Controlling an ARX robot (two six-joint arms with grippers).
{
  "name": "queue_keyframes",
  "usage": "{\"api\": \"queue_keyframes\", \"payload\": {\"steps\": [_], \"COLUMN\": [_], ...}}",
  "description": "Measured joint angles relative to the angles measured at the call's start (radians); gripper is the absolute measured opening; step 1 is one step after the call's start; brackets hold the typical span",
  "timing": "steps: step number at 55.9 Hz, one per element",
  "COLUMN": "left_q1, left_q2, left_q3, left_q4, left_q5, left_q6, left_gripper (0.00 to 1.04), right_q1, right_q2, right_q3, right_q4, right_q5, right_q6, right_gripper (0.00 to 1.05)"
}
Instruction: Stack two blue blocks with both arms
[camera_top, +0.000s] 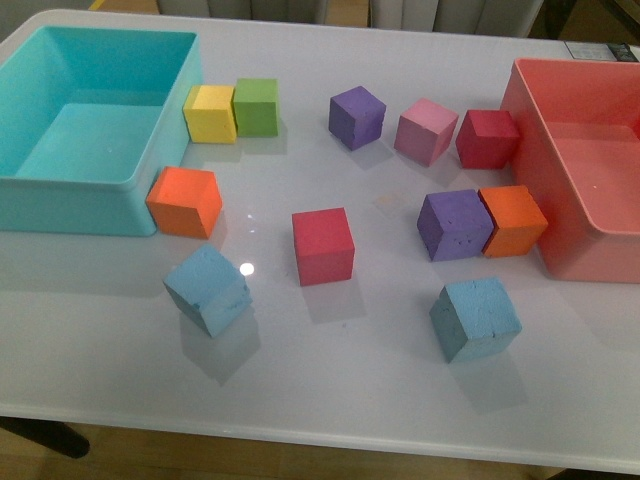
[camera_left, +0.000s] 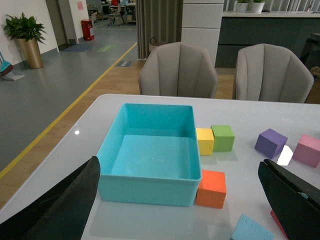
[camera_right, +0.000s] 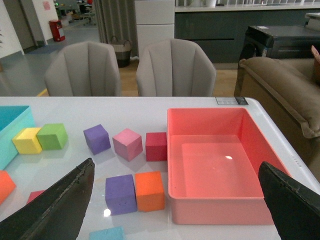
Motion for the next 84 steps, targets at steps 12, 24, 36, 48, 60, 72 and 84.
{"api": "queue_keyframes", "payload": {"steps": [12,24,36,48,60,72,84], "left_q1": [0.0,0.0,0.0,0.0,0.0,0.0,0.0], "left_q2": [0.0,0.0,0.0,0.0,0.0,0.0,0.0], "left_q3": [0.0,0.0,0.0,0.0,0.0,0.0,0.0], "left_q4": [0.0,0.0,0.0,0.0,-0.001,-0.001,-0.001], "left_q5": [0.0,0.0,0.0,0.0,0.0,0.0,0.0], "left_q6": [0.0,0.0,0.0,0.0,0.0,0.0,0.0], "left_gripper": [0.96,0.96,0.96,0.96,0.96,0.96,0.96], "right_q1": [0.0,0.0,0.0,-0.066,0.069,0.22,0.301], "right_q2": [0.0,0.0,0.0,0.417,1.07,1.565,1.829], "right_q3": [0.0,0.0,0.0,0.164,0.201,0.322,0.423], "right_q4": [0.0,0.0,0.0,-0.285,0.195,0.475,0.512], "right_q5": [0.0,0.0,0.0,-0.283,-0.136,-0.035,0.034], "right_q6": [0.0,0.0,0.0,-0.142,-0.18,-0.146,-0.089], "right_gripper": [0.96,0.96,0.96,0.96,0.96,0.96,0.96]}}
